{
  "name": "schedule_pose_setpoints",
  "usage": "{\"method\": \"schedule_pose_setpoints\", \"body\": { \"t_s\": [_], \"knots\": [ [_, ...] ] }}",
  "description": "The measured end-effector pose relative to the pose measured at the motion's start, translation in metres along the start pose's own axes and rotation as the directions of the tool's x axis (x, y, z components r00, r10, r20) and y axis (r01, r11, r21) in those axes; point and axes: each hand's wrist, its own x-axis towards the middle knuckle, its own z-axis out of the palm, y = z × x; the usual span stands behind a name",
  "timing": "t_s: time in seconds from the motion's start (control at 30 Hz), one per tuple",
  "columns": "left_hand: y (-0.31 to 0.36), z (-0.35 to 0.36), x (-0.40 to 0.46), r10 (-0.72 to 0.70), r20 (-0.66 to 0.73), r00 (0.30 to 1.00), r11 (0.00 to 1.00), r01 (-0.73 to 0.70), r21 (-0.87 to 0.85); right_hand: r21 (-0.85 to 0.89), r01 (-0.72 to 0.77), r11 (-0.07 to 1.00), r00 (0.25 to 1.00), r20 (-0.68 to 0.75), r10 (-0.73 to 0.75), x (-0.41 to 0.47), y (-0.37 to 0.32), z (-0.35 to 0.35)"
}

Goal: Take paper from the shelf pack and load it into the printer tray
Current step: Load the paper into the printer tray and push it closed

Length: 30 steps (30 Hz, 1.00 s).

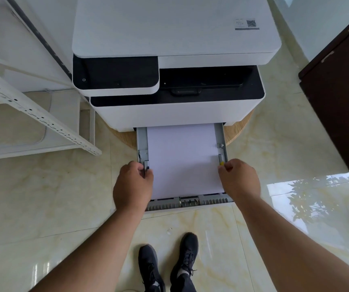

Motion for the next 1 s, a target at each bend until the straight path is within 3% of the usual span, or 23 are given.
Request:
{"method": "schedule_pose_setpoints", "body": {
  "t_s": [0.27, 0.67, 0.77, 0.87, 1.0],
  "knots": [
    [-0.003, 0.003, 0.004, -0.024, 0.003, 1.0, 1.0, 0.024, 0.012, -0.001, 0.005, 1.0, 1.0, -0.012, -0.005, 0.0, 0.0, 0.001],
    [-0.011, 0.001, 0.003, 0.048, 0.056, 0.997, 0.999, -0.047, -0.008, 0.02, 0.044, 0.999, 0.999, 0.02, -0.044, 0.002, 0.002, 0.001],
    [-0.024, -0.007, -0.007, 0.183, 0.095, 0.978, 0.978, -0.191, 0.085, 0.013, 0.118, 0.993, 0.993, 0.024, -0.118, -0.003, 0.011, -0.002],
    [-0.045, -0.021, -0.024, 0.353, 0.168, 0.92, 0.882, -0.388, 0.269, -0.042, 0.244, 0.969, 0.969, -0.028, -0.246, -0.018, 0.028, -0.008],
    [-0.073, -0.031, -0.042, 0.381, 0.29, 0.878, 0.752, -0.477, 0.456, -0.097, 0.308, 0.946, 0.949, 0.107, -0.298, -0.038, 0.057, -0.015]
  ]
}}
